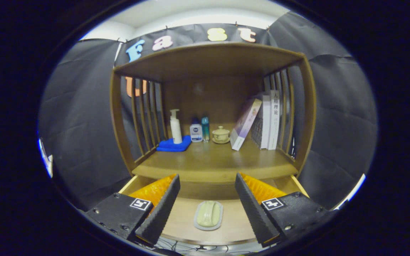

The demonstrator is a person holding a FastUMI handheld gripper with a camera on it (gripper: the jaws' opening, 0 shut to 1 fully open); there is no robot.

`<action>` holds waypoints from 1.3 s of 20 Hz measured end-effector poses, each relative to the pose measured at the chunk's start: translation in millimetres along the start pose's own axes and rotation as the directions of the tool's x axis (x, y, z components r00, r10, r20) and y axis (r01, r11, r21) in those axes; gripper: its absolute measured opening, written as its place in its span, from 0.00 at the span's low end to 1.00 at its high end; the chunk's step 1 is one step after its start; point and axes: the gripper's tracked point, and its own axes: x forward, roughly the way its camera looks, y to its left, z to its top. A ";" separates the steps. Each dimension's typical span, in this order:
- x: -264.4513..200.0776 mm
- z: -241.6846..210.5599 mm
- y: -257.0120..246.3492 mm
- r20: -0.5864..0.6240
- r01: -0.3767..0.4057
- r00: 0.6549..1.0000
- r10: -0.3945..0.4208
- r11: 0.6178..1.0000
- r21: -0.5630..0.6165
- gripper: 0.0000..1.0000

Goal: Pull open the drawer, take out the items inside it, and place them on the countertop above the cabinet.

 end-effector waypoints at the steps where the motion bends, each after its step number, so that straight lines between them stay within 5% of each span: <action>1: 10.7 -1.3 -0.4 -0.055 0.009 0.998 -0.010 1.000 -0.012 0.98; 5: 49.2 -25.0 6.4 -0.250 -0.003 0.968 -0.006 0.999 -0.036 0.98; 11: 90.1 -85.1 3.5 -0.506 -0.007 0.863 0.011 1.000 0.010 0.95; 19: 91.2 -138.7 3.0 -0.697 0.007 0.717 0.015 1.000 0.029 0.72; 26: 92.7 -167.7 -4.4 -0.763 0.032 0.644 -0.047 0.999 -0.035 0.52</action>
